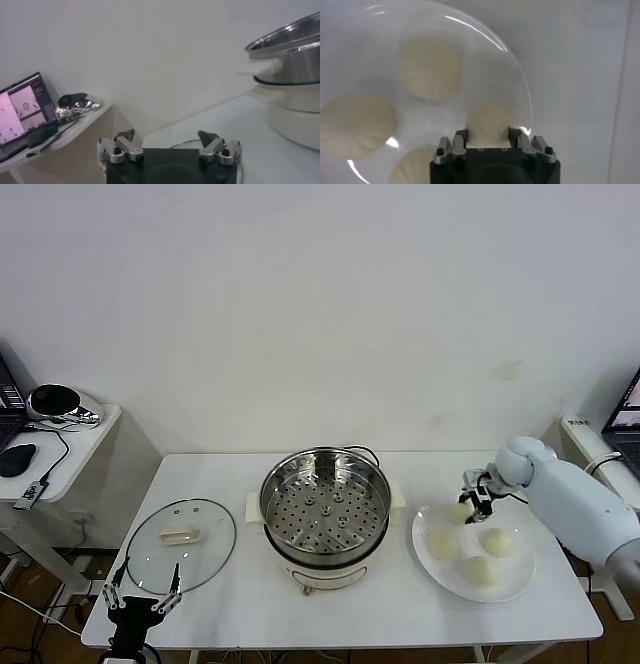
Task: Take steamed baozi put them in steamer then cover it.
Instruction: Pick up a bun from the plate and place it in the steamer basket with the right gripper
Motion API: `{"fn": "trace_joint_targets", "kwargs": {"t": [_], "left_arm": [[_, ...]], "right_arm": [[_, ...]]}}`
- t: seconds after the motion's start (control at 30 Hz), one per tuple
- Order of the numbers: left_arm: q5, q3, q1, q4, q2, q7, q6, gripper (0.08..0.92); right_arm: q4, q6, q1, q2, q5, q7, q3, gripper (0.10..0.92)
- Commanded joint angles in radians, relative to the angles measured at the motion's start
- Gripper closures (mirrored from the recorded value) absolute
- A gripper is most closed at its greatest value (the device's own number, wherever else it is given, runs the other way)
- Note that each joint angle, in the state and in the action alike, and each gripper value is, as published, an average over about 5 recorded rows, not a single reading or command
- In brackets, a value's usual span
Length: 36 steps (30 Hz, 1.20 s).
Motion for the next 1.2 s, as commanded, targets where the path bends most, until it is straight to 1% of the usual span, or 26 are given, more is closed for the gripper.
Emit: {"fn": "trace_joint_targets", "kwargs": {"t": [0.03,0.13,0.27,0.43,0.53,0.63,0.77,0.87,1.07,1.2], "left_arm": [[-0.001,0.001,-0.001,-0.001,0.002,0.0,0.001,0.177],[-0.004,0.005,-0.007,-0.001,0.006,0.0,0.0,0.177],[-0.009,0.012,-0.016,-0.001,0.011,0.0,0.0,0.177],[-0.02,0.015,-0.026,-0.002,0.017,0.0,0.0,0.177],[-0.029,0.01,-0.028,0.001,0.02,-0.002,-0.001,0.177],[-0.037,0.002,-0.025,0.004,0.024,-0.003,-0.002,0.177],[-0.043,-0.011,-0.023,0.003,0.025,-0.002,-0.002,0.177],[-0.043,-0.016,-0.023,0.004,0.021,-0.003,-0.002,0.177],[-0.044,-0.031,-0.021,0.006,0.015,-0.007,-0.002,0.177],[-0.046,-0.041,-0.021,0.002,0.011,-0.008,-0.002,0.177]], "right_arm": [[0.208,-0.021,0.158,-0.132,0.19,-0.006,-0.128,0.502],[0.289,-0.022,0.287,-0.178,0.291,-0.014,-0.21,0.499],[0.325,-0.022,0.474,-0.172,0.384,-0.019,-0.337,0.499],[0.328,-0.021,0.674,-0.077,0.479,-0.011,-0.492,0.498],[0.339,0.003,0.725,0.002,0.523,-0.002,-0.555,0.493],[0.346,0.049,0.739,0.082,0.537,0.016,-0.598,0.491],[0.341,0.129,0.729,0.199,0.543,0.058,-0.648,0.489],[0.324,0.172,0.709,0.279,0.513,0.069,-0.661,0.486],[0.257,0.301,0.682,0.413,0.369,0.078,-0.674,0.483],[0.203,0.393,0.656,0.461,0.291,0.094,-0.687,0.482]]}}
